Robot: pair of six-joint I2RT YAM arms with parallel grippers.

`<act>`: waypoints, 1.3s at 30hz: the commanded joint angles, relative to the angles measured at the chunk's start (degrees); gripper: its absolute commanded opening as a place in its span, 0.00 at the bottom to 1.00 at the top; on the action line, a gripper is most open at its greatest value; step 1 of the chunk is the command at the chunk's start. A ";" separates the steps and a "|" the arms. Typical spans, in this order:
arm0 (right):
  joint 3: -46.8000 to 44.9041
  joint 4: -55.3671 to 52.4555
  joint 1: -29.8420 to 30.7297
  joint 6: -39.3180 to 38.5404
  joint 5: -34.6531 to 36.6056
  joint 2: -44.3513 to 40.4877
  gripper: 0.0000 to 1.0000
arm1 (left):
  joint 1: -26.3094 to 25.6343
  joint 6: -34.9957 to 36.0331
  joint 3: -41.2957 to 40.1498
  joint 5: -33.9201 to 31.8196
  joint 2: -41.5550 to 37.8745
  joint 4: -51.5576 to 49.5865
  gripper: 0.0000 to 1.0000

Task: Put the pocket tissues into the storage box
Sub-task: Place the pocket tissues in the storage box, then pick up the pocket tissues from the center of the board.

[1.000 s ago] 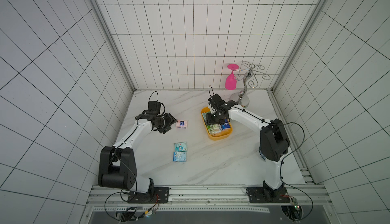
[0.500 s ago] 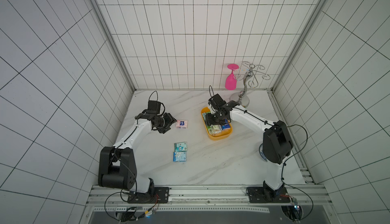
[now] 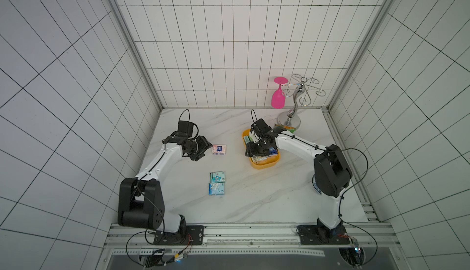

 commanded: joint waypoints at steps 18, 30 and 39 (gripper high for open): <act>1.85 0.69 -1.02 -0.89 -2.81 -9.55 0.66 | -1.68 -3.09 4.37 -6.68 5.29 0.11 0.80; -2.79 -4.49 -2.82 -2.60 7.15 -15.42 0.66 | -8.72 -21.60 10.26 -18.31 14.67 -3.94 0.80; -6.78 -6.07 -5.22 -3.29 8.22 -19.31 0.66 | -9.10 -36.06 14.11 -16.70 22.58 -1.70 0.79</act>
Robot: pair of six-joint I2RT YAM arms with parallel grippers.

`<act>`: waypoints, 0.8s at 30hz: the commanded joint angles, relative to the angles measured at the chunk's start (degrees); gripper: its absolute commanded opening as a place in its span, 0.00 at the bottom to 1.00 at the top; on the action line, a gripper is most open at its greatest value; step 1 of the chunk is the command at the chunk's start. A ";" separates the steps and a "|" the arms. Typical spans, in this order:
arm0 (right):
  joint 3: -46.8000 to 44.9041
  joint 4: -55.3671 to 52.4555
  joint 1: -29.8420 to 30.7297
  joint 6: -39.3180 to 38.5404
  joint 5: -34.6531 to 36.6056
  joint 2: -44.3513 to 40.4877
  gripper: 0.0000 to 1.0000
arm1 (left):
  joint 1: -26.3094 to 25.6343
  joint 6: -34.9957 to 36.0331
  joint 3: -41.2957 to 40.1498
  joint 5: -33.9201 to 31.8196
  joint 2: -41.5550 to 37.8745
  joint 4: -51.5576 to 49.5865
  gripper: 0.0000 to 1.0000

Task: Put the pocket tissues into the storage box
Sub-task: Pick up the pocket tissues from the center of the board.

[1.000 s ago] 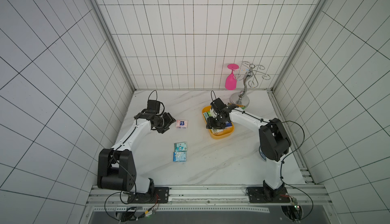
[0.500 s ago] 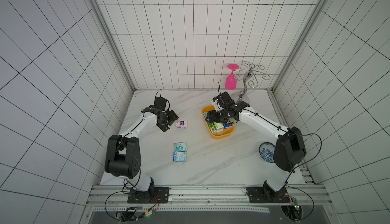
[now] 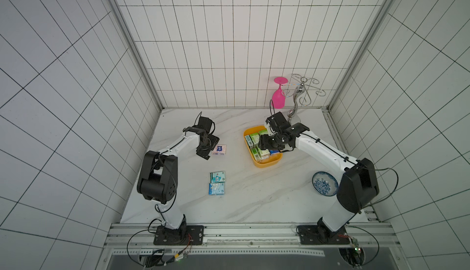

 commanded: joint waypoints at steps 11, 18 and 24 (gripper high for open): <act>-7.81 -3.19 -6.94 -2.30 2.00 -8.63 0.67 | -0.32 -8.21 5.14 1.81 11.12 2.49 0.78; -9.71 -3.56 -8.66 -3.00 2.34 -10.29 0.67 | -0.33 -7.25 6.41 -0.29 10.85 2.68 0.76; -9.36 -3.68 -8.93 -3.01 2.34 -10.16 0.67 | -0.15 -6.33 9.38 2.64 14.32 2.27 0.73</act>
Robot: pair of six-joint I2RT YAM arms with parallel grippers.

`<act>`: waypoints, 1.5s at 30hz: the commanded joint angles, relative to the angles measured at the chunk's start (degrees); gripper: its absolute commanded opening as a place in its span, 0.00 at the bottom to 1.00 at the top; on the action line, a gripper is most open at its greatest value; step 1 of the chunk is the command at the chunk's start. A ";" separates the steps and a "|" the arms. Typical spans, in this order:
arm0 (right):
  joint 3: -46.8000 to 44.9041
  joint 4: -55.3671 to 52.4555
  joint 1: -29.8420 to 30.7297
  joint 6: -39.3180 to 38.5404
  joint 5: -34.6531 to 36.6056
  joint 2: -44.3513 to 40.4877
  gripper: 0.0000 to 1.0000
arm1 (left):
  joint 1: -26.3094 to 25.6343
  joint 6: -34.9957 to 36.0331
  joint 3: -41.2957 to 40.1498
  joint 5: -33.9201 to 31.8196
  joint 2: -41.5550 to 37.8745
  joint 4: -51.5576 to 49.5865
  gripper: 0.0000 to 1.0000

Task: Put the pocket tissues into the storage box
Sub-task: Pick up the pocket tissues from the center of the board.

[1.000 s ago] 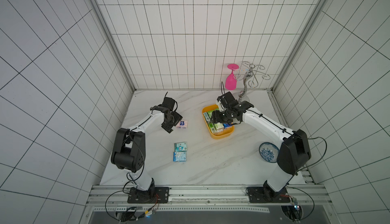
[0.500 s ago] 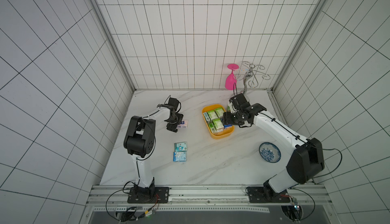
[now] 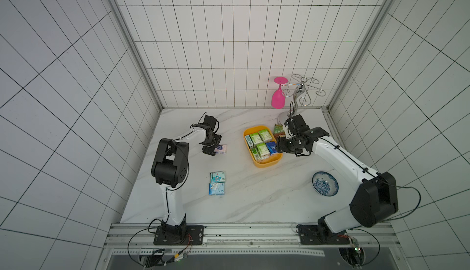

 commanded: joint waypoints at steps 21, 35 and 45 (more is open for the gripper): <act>-3.38 -1.49 -4.88 -0.75 3.58 -2.65 0.67 | -1.10 6.87 1.87 -1.82 0.32 -0.97 0.47; -6.67 10.47 -9.98 -0.30 -10.51 3.27 0.57 | -9.86 21.54 0.21 -7.45 -14.30 -0.09 0.48; -5.93 17.59 -10.78 -2.89 -20.99 10.19 0.50 | -10.30 29.84 -9.65 -9.97 -28.99 1.47 0.48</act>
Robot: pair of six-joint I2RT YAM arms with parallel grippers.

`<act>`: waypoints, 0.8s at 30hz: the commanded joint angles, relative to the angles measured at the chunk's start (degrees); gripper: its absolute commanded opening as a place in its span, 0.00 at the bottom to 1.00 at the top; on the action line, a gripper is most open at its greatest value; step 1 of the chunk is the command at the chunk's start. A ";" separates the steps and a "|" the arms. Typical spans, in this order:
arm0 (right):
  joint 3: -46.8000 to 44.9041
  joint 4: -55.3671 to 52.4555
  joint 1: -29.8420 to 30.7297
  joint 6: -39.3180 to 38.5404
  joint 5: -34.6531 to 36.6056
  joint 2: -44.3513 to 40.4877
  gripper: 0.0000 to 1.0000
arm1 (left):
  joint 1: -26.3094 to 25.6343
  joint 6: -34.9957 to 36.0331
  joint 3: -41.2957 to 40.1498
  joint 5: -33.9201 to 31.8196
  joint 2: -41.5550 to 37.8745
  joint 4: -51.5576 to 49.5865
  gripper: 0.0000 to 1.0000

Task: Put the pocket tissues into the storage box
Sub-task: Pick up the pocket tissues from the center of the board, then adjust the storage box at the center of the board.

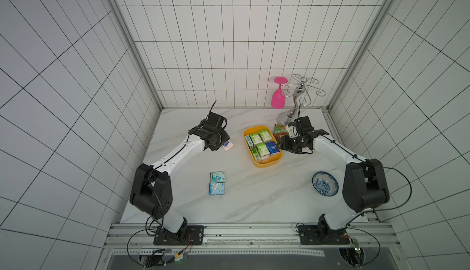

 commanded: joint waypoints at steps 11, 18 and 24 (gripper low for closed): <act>-2.00 0.85 -0.42 -3.60 -2.22 3.39 0.35 | 0.28 8.91 -7.97 -4.16 -14.76 0.81 0.49; -4.41 2.01 0.27 -2.89 1.17 2.14 0.33 | -0.70 8.65 -7.16 -3.57 -13.74 1.95 0.49; -4.83 1.81 0.17 -3.41 3.67 -0.49 0.37 | -2.74 10.14 -4.83 -3.58 -11.38 2.64 0.49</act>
